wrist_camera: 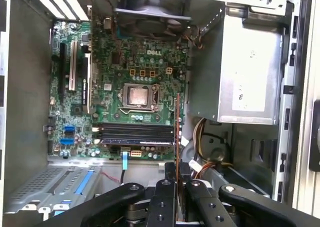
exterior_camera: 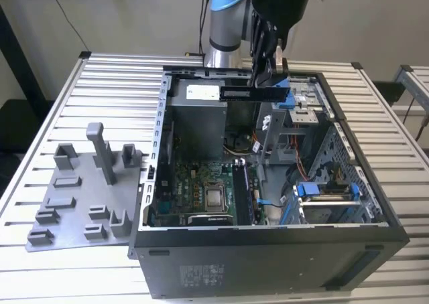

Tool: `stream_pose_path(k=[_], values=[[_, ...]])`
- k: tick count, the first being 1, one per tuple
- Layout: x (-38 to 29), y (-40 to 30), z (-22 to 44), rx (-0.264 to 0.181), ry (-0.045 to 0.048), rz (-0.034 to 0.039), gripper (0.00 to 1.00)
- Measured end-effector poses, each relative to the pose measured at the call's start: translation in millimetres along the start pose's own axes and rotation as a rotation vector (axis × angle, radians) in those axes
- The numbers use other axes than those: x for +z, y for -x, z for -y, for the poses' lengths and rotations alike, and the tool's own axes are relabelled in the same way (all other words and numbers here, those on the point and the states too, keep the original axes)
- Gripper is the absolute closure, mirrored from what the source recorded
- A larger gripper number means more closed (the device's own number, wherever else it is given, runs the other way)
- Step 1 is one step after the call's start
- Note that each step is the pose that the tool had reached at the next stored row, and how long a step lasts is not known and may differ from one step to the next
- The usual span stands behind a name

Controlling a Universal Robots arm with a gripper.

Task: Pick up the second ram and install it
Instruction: 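Pick up the second ram and move it above second insertion slot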

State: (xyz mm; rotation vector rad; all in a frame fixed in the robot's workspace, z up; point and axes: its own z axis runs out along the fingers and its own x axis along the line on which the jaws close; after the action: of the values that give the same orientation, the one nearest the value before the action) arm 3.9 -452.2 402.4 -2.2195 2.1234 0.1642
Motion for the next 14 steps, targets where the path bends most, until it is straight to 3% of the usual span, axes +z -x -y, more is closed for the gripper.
stream_pose_path(k=[2,5,6,14], values=[[1.5,5.2,0.4,0.001,0.001,-0.0186,0.86],[2.2,8.1,0.8,0.002,0.0046,-0.0627,0.86],[2.5,8.5,0.8,0.002,0.0049,-0.0683,0.86],[2.9,8.6,0.9,0.004,0.0049,-0.0712,0.86]])
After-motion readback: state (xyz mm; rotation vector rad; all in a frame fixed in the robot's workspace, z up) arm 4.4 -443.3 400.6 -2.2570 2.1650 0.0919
